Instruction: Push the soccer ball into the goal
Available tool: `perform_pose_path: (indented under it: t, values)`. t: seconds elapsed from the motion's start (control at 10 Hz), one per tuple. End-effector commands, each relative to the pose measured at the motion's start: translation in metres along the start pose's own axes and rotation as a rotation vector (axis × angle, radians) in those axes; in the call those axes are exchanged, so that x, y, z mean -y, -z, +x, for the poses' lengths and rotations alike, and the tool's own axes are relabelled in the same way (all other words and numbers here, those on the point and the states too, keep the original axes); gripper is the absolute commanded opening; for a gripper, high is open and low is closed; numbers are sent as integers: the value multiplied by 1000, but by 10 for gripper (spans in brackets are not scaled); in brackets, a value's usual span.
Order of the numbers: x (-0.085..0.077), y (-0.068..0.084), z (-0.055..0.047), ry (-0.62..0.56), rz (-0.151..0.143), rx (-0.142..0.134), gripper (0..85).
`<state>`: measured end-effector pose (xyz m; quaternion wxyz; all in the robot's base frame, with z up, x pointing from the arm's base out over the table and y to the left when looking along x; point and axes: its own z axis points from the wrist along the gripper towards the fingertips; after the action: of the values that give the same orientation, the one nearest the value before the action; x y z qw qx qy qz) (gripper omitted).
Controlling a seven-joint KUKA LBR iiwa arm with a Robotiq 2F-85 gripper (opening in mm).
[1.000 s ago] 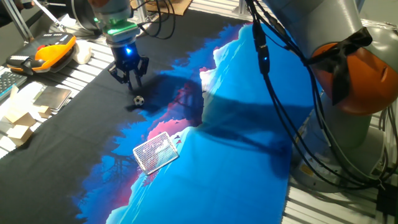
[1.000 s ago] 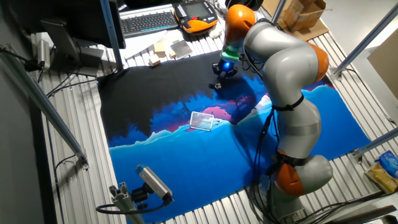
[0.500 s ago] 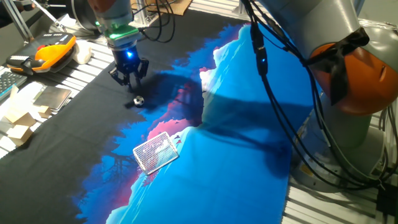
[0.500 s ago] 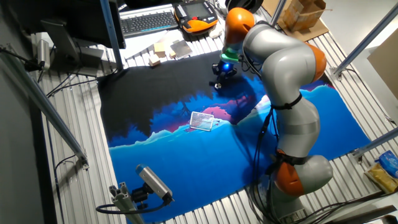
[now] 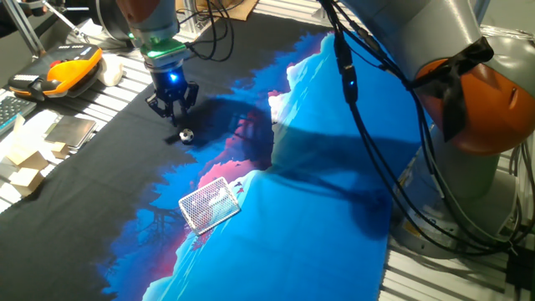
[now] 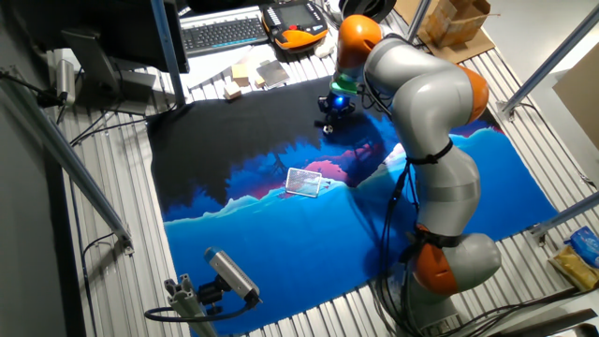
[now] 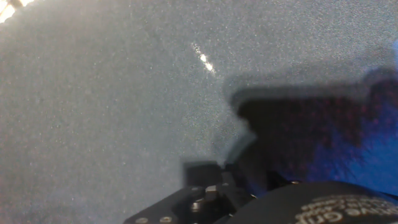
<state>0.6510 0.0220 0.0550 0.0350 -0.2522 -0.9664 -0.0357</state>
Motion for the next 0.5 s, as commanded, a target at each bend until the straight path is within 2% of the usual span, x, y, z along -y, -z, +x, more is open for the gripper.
perform_pose_path:
  t: [0.0,0.2,0.4]
  values:
    - [0,-1,-1,0,5,6,340]
    - [1,-5,-7,2,2,9,340]
    - [0,-13,-6,-9,1,17,340]
